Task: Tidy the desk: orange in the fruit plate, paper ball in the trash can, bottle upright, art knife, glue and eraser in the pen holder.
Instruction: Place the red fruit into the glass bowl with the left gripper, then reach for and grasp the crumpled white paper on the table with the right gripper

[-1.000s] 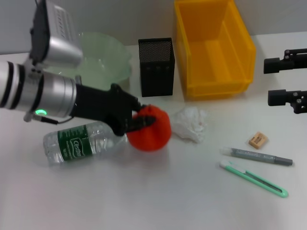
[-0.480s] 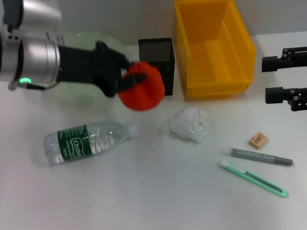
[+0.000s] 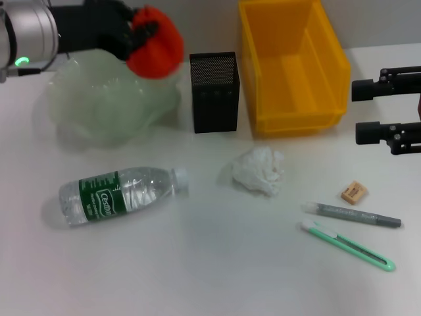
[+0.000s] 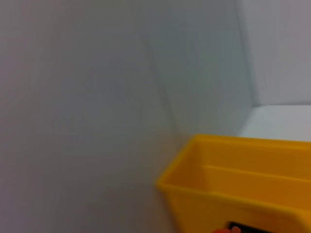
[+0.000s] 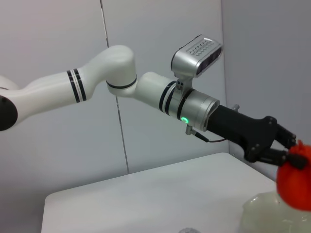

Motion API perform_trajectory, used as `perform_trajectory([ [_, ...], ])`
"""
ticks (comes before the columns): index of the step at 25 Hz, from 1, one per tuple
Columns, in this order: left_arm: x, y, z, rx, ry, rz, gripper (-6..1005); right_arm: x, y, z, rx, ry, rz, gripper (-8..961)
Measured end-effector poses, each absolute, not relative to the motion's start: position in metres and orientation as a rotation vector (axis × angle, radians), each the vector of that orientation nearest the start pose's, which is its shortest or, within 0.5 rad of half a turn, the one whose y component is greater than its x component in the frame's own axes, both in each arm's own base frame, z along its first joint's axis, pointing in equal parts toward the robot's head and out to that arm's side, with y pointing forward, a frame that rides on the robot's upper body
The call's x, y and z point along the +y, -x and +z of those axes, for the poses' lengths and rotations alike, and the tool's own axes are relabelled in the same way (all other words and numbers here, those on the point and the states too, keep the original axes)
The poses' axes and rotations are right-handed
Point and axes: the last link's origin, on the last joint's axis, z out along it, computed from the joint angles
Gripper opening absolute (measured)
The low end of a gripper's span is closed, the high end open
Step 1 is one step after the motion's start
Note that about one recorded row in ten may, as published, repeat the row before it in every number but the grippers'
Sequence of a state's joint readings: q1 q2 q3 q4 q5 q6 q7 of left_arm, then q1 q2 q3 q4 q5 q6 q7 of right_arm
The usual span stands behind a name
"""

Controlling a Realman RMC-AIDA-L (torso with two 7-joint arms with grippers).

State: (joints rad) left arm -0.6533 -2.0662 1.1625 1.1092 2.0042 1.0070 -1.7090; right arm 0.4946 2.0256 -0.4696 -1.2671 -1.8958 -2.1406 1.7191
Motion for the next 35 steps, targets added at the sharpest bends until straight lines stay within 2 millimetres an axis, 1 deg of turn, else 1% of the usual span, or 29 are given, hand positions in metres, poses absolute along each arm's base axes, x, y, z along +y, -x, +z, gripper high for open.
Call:
perform_trajectory([
  [1,0.439,0.143,0.032,-0.182,2.432,-0.324,231,0.289,-0.208,0.140,0.318,2.821,0.778,657],
  [4,0.442,0.145,0.032,-0.192,2.409,-0.316,250,0.289,-0.208,0.140,0.337,2.819,0.782,657],
  [7,0.450,0.151,0.032,-0.200,2.365,-0.275,269,0.291,-0.207,0.140,0.365,2.814,0.781,657],
  [8,0.455,0.155,0.031,-0.201,2.341,-0.234,275,0.292,-0.207,0.140,0.382,2.811,0.781,657],
  [9,0.455,0.155,0.031,-0.201,2.341,-0.234,281,0.292,-0.207,0.140,0.382,2.811,0.781,657],
  [13,0.462,0.166,0.024,-0.215,2.332,-0.153,306,0.293,-0.206,0.141,0.395,2.807,0.782,657],
  [16,0.462,0.173,0.025,-0.240,2.326,-0.104,325,0.294,-0.205,0.141,0.392,2.808,0.781,656],
  [21,0.461,0.178,0.024,-0.259,2.329,-0.069,356,0.296,-0.203,0.140,0.384,2.811,0.778,656],
  [31,0.460,0.182,0.020,-0.274,2.337,-0.029,419,0.296,-0.203,0.140,0.390,2.811,0.778,655],
  [33,0.460,0.182,0.021,-0.280,2.334,-0.037,541,0.297,-0.204,0.140,0.394,2.808,0.778,655],
  [35,0.459,0.182,0.022,-0.285,2.331,-0.046,595,0.297,-0.204,0.140,0.398,2.804,0.777,655],
])
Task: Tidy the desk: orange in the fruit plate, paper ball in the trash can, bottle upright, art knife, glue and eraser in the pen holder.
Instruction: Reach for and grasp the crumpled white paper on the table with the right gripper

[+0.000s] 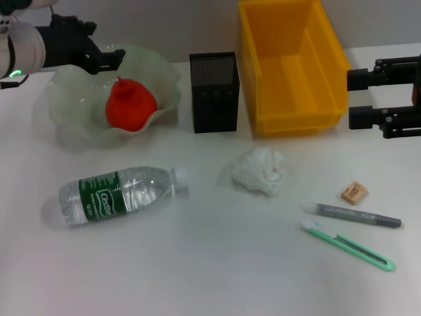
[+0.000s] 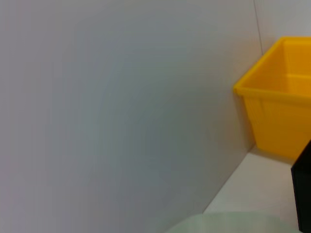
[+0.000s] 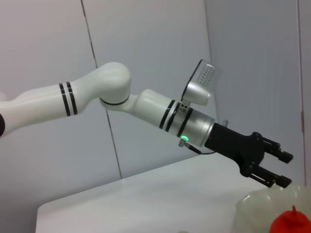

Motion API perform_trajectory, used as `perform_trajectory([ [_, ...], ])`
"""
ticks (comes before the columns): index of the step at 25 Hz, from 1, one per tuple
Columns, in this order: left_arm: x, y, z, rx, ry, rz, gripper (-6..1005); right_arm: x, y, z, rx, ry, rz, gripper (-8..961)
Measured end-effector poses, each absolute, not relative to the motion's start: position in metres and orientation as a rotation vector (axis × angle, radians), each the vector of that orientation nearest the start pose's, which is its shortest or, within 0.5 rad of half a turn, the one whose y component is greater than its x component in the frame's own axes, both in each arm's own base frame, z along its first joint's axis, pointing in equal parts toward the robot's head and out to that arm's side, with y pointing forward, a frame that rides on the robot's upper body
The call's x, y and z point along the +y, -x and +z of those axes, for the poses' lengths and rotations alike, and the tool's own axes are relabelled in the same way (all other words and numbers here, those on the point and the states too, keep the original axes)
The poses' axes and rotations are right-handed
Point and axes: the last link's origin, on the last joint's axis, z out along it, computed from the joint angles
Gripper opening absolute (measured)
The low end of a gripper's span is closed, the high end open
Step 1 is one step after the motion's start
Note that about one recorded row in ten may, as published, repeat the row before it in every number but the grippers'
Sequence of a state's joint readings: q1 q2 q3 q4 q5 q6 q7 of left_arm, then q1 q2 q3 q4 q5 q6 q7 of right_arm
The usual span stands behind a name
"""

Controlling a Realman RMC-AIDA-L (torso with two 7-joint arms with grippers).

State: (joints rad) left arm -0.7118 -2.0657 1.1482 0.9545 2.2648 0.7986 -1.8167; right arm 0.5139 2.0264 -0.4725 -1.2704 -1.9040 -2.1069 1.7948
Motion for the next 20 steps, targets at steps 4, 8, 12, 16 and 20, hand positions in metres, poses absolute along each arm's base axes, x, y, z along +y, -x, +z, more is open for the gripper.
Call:
perform_trajectory([
  [4,0.455,0.182,0.024,-0.314,2.354,-0.108,702,0.296,-0.207,0.139,0.414,2.794,0.778,655],
  [8,0.446,0.182,0.031,-0.332,2.419,-0.211,725,0.297,-0.208,0.139,0.425,2.784,0.779,654],
  [12,0.433,0.181,0.041,-0.337,2.482,-0.348,721,0.297,-0.209,0.138,0.429,2.781,0.777,654],
  [16,0.414,0.184,0.051,-0.320,2.578,-0.525,720,0.298,-0.210,0.137,0.434,2.779,0.769,654],
  [20,0.405,0.187,0.053,-0.330,2.628,-0.586,719,0.298,-0.211,0.136,0.441,2.775,0.758,654],
])
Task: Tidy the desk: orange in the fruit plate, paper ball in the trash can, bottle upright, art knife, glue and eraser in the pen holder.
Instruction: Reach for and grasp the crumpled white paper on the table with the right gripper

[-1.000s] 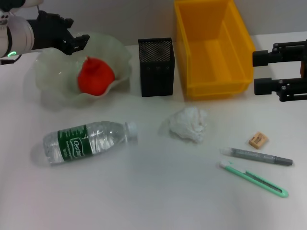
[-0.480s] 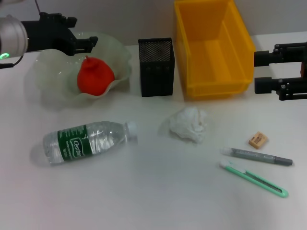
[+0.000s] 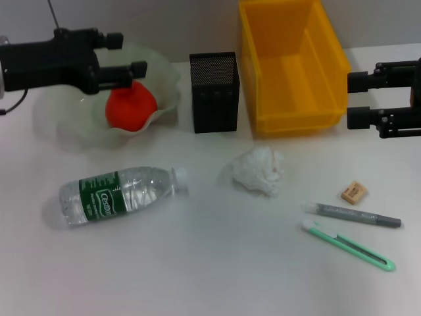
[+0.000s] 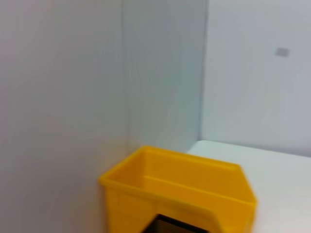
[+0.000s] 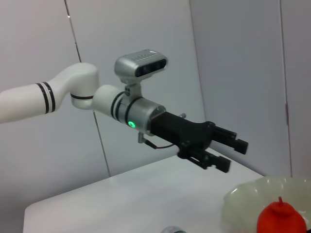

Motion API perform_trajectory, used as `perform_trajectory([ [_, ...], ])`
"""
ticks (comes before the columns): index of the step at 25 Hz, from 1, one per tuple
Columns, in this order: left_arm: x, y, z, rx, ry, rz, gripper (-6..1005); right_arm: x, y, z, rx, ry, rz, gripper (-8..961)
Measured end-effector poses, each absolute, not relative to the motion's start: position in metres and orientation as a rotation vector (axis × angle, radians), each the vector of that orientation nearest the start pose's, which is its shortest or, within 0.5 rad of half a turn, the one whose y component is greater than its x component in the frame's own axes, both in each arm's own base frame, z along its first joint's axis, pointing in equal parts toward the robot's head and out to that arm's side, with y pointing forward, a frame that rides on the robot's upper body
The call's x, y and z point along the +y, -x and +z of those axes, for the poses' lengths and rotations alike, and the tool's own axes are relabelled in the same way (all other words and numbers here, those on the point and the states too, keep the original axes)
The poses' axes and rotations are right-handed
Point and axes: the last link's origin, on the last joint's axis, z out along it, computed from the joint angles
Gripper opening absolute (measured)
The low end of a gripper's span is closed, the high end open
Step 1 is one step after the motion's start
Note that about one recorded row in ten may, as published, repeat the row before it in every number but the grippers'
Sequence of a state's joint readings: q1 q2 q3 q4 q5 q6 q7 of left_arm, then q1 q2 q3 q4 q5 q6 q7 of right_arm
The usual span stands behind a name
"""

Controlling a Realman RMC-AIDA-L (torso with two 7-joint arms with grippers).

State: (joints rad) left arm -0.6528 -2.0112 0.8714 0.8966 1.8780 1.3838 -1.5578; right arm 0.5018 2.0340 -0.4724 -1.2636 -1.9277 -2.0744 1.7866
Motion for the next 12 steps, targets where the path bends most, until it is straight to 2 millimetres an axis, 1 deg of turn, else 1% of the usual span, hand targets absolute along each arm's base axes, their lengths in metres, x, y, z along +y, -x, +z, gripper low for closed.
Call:
perform_trajectory([
  [1,0.400,0.190,0.053,-0.337,2.655,-0.602,719,0.300,-0.211,0.136,0.444,2.772,0.752,654],
  [3,0.396,0.192,0.053,-0.335,2.680,-0.607,718,0.302,-0.211,0.135,0.449,2.769,0.737,653],
  [6,0.387,0.195,0.046,-0.337,2.756,-0.599,717,0.306,-0.211,0.134,0.476,2.765,0.704,653],
  [9,0.385,0.198,0.043,-0.357,2.765,-0.592,717,0.309,-0.211,0.131,0.503,2.771,0.676,653],
  [10,0.384,0.199,0.041,-0.371,2.771,-0.591,717,0.311,-0.211,0.129,0.520,2.773,0.659,653],
  [11,0.383,0.200,0.040,-0.380,2.775,-0.590,717,0.317,-0.208,0.124,0.558,2.784,0.617,653],
  [12,0.382,0.201,0.038,-0.391,2.781,-0.590,717,0.317,-0.208,0.124,0.558,2.784,0.617,653],
])
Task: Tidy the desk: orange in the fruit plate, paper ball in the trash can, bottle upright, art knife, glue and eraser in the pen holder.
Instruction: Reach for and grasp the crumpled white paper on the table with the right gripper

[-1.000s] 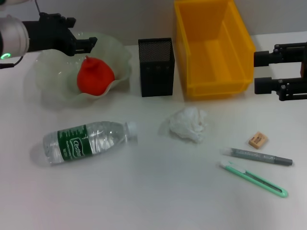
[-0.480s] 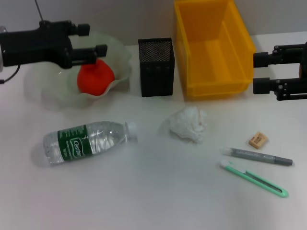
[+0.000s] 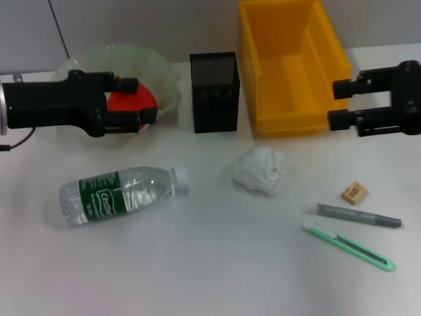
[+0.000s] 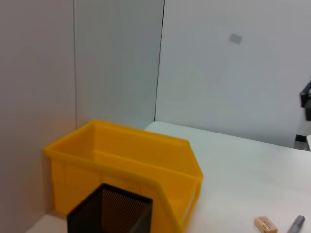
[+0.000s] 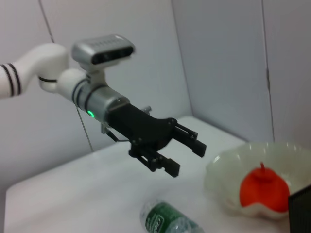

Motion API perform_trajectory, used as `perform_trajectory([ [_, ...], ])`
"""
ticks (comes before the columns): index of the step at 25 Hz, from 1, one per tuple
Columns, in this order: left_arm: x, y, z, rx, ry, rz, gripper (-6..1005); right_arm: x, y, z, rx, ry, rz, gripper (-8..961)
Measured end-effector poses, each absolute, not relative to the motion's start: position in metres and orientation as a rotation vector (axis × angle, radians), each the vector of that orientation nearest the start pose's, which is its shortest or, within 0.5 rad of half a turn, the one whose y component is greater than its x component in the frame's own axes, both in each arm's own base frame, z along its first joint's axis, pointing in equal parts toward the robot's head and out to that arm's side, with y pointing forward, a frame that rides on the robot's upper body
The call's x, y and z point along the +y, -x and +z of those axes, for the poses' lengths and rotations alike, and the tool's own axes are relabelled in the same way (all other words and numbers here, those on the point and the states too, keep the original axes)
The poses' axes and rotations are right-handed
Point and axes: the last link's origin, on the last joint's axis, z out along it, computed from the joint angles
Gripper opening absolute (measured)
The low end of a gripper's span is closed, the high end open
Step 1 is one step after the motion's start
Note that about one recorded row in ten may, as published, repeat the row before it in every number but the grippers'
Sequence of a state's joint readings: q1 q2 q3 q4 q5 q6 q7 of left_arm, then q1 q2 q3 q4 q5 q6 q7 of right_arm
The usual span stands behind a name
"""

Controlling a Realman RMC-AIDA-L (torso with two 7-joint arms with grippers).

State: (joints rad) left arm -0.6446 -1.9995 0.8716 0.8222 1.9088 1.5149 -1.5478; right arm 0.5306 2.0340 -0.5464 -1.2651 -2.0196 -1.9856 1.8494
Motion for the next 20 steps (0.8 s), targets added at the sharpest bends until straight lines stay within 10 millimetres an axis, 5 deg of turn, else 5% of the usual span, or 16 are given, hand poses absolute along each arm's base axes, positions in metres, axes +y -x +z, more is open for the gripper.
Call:
perform_trajectory([
  [11,0.383,0.199,0.026,-0.424,2.782,-0.607,717,0.359,-0.193,0.084,0.813,2.829,0.229,652],
  [20,0.389,0.189,0.021,-0.419,2.768,-0.624,717,0.373,-0.194,0.067,0.976,2.771,0.044,652],
])
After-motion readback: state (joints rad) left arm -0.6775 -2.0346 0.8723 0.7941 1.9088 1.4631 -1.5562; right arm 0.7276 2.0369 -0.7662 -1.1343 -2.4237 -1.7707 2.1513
